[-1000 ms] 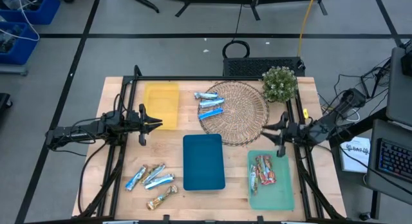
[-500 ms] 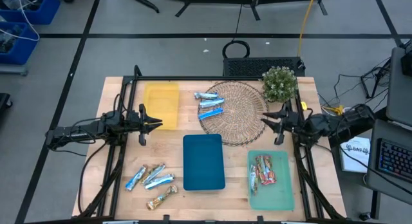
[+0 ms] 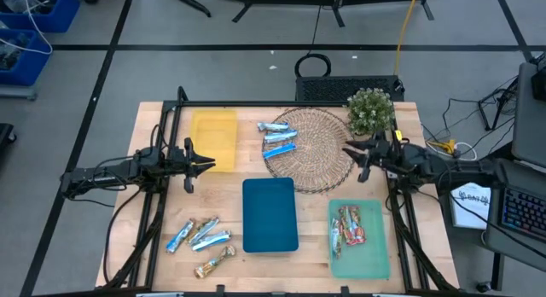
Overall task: Pick and place Granola Bars by type
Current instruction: Put the blue granola bar into the yellow bin
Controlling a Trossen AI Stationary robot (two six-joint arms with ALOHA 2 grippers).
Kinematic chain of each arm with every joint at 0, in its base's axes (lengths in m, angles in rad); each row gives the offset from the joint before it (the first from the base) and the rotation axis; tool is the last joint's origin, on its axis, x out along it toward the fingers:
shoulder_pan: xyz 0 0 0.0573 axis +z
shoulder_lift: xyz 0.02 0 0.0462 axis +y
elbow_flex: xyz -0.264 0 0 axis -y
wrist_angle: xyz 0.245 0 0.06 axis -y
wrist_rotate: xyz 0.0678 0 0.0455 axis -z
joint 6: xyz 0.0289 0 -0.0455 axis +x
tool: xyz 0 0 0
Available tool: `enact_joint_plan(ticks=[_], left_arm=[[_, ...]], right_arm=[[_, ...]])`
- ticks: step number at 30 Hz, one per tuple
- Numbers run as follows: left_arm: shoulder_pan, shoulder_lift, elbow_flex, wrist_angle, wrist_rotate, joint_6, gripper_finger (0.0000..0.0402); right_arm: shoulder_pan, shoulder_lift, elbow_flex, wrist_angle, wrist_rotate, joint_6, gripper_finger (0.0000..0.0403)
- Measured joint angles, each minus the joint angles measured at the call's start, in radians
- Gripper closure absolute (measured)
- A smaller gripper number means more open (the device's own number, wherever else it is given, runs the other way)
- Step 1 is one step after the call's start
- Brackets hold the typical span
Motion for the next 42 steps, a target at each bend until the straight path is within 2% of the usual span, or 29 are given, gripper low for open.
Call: enact_joint_plan(ticks=[11, 21, 32, 37, 42], left_arm=[[0.000, 0.000, 0.000, 0.000, 0.000, 0.000, 0.0334], [0.000, 0.000, 0.000, 0.000, 0.000, 0.000, 0.0334], [0.000, 0.000, 0.000, 0.000, 0.000, 0.000, 0.0334], [0.000, 0.000, 0.000, 0.000, 0.000, 0.000, 0.0334], [0.000, 0.000, 0.000, 0.000, 0.000, 0.000, 0.0334]], right_arm=[[-0.078, -0.041, 0.000, -0.063, -0.026, 0.003, 0.0303], [-0.078, -0.062, -0.043, -0.079, -0.027, 0.001, 0.0303], [-0.078, -0.181, -0.101, -0.077, -0.027, -0.027, 0.0303], [-0.078, -0.226, -0.116, -0.076, -0.078, -0.030, 0.0303], [-0.078, -0.237, -0.138, -0.075, -0.080, -0.024, 0.0303]])
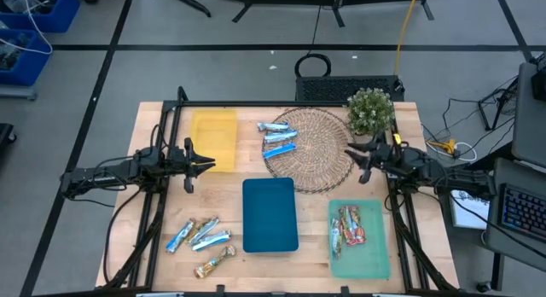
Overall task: Pick and place Granola Bars by type
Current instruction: Put the blue granola bar into the yellow bin
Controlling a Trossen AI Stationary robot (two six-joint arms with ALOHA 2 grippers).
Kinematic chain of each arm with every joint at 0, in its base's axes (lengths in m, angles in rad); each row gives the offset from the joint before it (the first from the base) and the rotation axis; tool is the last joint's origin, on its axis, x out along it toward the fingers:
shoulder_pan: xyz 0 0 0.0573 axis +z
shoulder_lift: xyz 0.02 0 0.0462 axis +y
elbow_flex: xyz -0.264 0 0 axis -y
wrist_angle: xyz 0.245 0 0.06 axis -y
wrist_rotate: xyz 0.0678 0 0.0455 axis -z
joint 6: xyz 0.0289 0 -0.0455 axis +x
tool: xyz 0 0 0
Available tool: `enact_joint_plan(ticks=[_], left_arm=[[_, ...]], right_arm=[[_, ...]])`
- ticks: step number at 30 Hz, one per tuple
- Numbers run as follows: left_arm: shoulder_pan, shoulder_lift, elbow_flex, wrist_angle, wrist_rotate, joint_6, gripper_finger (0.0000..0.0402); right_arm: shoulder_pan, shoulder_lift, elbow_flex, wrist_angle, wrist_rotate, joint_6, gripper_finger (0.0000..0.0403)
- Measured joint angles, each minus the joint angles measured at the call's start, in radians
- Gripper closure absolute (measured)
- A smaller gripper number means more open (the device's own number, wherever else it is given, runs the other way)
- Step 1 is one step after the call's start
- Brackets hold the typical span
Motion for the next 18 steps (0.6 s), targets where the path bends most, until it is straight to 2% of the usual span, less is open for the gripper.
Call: enact_joint_plan(ticks=[8, 14, 18], left_arm=[[0.000, 0.000, 0.000, 0.000, 0.000, 0.000, 0.0334], [0.000, 0.000, 0.000, 0.000, 0.000, 0.000, 0.0334], [0.000, 0.000, 0.000, 0.000, 0.000, 0.000, 0.0334]], right_arm=[[0.000, 0.000, -0.038, 0.037, -0.012, 0.016, 0.0303], [0.000, 0.000, -0.039, 0.036, -0.120, 0.020, 0.0303], [0.000, 0.000, -0.040, 0.036, -0.153, 0.021, 0.0303]])
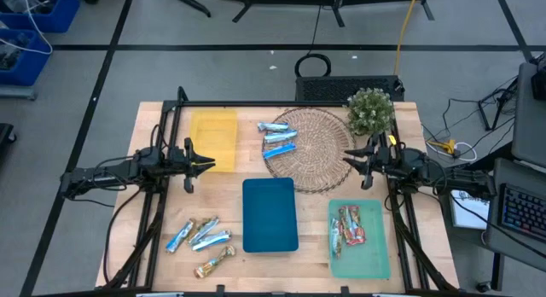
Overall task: Pick and place Granola Bars by type
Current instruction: Put the blue granola bar into the yellow bin
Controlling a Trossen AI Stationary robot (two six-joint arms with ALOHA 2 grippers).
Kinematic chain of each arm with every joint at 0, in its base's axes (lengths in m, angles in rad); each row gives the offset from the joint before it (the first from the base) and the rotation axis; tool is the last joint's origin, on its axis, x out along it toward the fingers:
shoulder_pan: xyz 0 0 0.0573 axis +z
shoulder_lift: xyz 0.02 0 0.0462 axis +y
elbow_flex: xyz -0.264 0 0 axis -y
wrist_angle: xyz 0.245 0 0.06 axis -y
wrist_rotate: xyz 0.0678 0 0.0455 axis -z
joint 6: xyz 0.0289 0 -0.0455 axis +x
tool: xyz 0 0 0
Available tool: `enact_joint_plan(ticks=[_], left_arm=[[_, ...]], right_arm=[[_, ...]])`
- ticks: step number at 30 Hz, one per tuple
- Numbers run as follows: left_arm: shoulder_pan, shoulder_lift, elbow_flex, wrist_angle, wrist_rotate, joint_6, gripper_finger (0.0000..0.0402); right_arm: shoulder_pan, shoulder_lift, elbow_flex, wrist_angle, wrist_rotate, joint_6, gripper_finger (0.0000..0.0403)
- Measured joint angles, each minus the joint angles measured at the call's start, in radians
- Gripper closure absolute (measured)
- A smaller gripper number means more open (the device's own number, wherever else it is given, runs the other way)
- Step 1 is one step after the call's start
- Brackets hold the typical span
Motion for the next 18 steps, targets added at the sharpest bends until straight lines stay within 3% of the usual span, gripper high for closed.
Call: enact_joint_plan(ticks=[13, 18], left_arm=[[0.000, 0.000, 0.000, 0.000, 0.000, 0.000, 0.0334], [0.000, 0.000, 0.000, 0.070, 0.000, 0.000, 0.0334]], right_arm=[[0.000, 0.003, -0.001, -0.025, 0.001, 0.038, 0.0303], [0.000, 0.003, -0.002, -0.044, 0.000, 0.063, 0.0303]])
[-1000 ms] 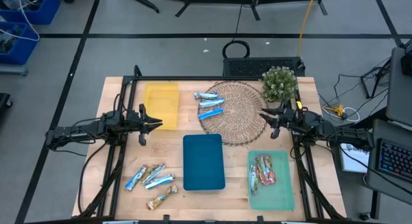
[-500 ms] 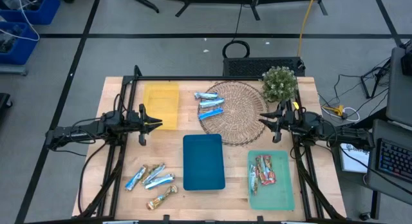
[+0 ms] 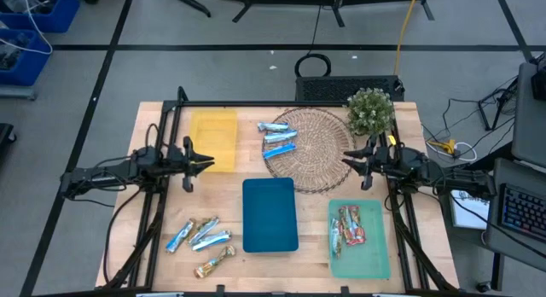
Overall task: Pick and place Granola Bars by type
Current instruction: Put the blue granola bar into the yellow bin
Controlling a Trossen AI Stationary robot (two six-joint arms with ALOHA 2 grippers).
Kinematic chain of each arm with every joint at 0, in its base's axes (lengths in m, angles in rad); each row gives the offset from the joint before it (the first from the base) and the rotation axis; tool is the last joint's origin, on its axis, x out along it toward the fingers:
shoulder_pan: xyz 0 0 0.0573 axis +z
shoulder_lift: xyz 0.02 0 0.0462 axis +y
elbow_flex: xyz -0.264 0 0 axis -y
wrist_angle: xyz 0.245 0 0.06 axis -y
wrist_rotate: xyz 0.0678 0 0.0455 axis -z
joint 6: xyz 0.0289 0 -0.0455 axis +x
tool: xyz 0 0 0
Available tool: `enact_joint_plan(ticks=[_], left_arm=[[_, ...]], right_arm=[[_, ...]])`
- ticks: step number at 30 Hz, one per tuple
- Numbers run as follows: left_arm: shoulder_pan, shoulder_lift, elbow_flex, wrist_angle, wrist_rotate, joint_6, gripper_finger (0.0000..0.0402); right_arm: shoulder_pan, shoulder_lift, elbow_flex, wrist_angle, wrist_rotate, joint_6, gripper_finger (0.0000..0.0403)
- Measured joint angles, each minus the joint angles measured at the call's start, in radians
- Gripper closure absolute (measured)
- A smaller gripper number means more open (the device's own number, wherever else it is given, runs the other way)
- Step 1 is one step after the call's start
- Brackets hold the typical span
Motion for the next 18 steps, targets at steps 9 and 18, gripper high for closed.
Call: enact_joint_plan(ticks=[9, 18], left_arm=[[0.000, 0.000, 0.000, 0.076, -0.008, -0.043, 0.0334], [0.000, 0.010, 0.001, 0.141, -0.188, -0.125, 0.0334]], right_arm=[[0.000, 0.001, 0.000, -0.009, 0.000, -0.002, 0.0303], [0.000, 0.001, 0.000, -0.008, 0.000, 0.075, 0.0303]])
